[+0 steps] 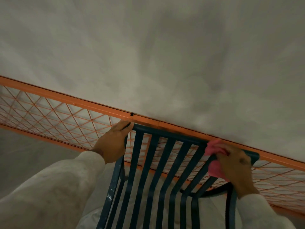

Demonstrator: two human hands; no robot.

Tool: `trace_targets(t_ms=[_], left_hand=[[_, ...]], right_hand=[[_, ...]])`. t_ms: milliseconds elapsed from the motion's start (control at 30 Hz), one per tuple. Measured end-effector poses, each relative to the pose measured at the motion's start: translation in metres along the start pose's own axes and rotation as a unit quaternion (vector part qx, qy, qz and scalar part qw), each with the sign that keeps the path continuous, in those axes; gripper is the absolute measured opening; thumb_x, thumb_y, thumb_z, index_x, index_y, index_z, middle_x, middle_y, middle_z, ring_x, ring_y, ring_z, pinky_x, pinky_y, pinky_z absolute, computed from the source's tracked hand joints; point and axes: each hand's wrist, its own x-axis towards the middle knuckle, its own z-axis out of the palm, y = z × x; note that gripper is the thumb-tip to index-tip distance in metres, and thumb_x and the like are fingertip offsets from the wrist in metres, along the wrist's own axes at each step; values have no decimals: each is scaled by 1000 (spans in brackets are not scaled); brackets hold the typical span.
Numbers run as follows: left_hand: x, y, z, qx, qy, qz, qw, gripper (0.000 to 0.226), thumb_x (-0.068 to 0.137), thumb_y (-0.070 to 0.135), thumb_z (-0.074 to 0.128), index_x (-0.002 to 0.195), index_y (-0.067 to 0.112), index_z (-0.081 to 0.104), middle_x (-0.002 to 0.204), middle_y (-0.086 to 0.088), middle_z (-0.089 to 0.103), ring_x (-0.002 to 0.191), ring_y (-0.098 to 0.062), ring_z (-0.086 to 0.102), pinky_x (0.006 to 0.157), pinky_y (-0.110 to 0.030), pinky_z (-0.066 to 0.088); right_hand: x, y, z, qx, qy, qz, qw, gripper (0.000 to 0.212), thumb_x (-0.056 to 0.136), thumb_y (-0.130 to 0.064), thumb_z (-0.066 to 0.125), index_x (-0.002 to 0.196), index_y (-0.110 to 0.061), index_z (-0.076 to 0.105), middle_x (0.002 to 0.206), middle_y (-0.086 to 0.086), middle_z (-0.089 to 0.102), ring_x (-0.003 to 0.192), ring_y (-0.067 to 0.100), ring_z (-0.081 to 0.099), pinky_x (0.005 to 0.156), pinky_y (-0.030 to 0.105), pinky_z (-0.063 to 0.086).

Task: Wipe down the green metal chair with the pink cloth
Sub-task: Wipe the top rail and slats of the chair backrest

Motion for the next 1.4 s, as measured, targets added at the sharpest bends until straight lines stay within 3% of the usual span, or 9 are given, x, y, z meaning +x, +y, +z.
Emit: trace_targets(t_ms=[100,233,333,500,600,833,1067,1267,1400], left_hand=[[1,0,-1,0,-3,-5,1000,78,87,0,51,152,19,13,161,1,4,148,-22,6,118,-34,17],[1,1,-2,-4,-1,-7,1000,77,85,-2,51,152,18,16,160,0,9,147,-22,12,118,-36,23],[1,2,-1,-5,0,-9,1000,77,86,-2,51,151,18,17,160,1,8,147,-22,11,116,-35,22],[1,5,-5,-10,6,4,1000,76,85,-5,53,150,17,21,158,-2,16,144,-25,20,113,-32,28],[3,3,-6,0,-9,5,1000,77,86,-1,56,151,18,20,159,-2,15,145,-25,19,114,-34,26],[3,-3,-7,-4,-12,-6,1000,73,88,-1,51,151,19,21,160,-1,13,147,-24,15,118,-37,22],[3,-5,-7,-26,11,-1,1000,70,86,-4,49,149,16,27,159,0,18,145,-23,20,117,-35,25],[3,0,-7,-33,14,-4,999,71,85,-4,50,149,16,26,159,1,18,145,-22,19,117,-35,25],[3,3,-8,-34,21,9,999,75,80,-9,51,148,14,30,156,-2,25,142,-26,26,112,-34,30]], right_hand=[[6,-26,2,22,62,-6,998,23,96,-19,57,96,-40,65,97,-15,61,90,10,56,79,19,39],[-2,-45,52,-87,-40,-14,995,29,96,-18,55,112,-41,61,119,-4,59,93,16,59,80,27,49],[-14,-78,96,-90,-71,-76,991,38,93,-16,56,120,-44,55,129,-7,51,97,9,54,78,14,41],[-25,-134,142,-78,-161,-100,979,55,96,-19,56,146,-29,37,155,-1,27,134,26,40,110,32,33],[-16,-123,133,-82,-187,-129,970,58,96,-19,57,148,-32,36,157,-5,29,140,23,34,114,36,27],[-11,-22,55,-72,-46,-111,990,46,91,-15,61,131,-39,54,139,-14,50,119,14,54,100,34,48],[-15,-6,54,-18,78,-70,994,41,85,-3,66,113,-32,64,134,-7,51,126,18,48,105,35,42],[-34,-95,126,47,-38,-154,986,43,82,-2,67,109,-35,62,133,-13,45,115,1,50,87,10,50],[-26,-143,158,-3,-145,-107,984,52,93,-9,60,141,-26,48,151,0,35,134,23,40,114,33,34]])
